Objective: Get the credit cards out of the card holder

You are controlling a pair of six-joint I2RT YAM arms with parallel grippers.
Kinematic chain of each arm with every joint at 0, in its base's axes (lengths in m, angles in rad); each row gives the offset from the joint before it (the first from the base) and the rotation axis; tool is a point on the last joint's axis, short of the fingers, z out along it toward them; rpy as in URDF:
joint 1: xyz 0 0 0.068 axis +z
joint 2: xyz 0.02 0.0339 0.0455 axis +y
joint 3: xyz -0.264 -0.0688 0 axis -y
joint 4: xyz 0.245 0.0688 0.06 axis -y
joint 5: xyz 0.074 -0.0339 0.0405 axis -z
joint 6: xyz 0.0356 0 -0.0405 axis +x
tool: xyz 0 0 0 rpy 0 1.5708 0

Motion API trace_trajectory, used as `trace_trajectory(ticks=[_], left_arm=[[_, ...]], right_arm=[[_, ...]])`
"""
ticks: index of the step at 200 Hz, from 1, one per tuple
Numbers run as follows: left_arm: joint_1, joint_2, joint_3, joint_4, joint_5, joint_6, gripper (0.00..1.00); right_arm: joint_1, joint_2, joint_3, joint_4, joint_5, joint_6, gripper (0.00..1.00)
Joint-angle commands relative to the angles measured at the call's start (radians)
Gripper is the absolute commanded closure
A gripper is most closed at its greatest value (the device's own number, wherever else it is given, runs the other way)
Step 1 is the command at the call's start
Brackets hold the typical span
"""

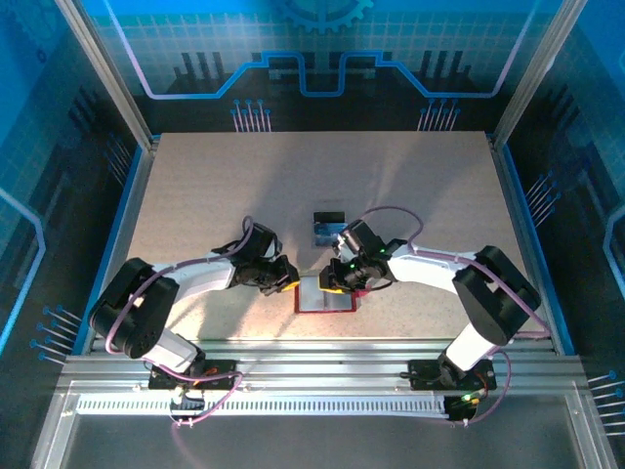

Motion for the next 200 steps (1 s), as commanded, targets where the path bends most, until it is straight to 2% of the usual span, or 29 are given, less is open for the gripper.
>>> trace_trajectory(ticks=[1, 50, 200], left_arm=[[-0.004, 0.013, -0.022, 0.030, 0.043, -0.027, 0.92], [-0.004, 0.007, -0.024, -0.012, 0.043, -0.015, 0.96], [-0.021, 0.016, -0.041, -0.052, 0.000, 0.011, 0.97]], right_arm=[[0.017, 0.023, -0.003, 0.076, -0.041, 0.037, 0.75], [0.017, 0.051, -0.008, 0.103, -0.049, 0.045, 0.76], [0.028, 0.113, -0.006, 0.094, -0.053, 0.026, 0.73]])
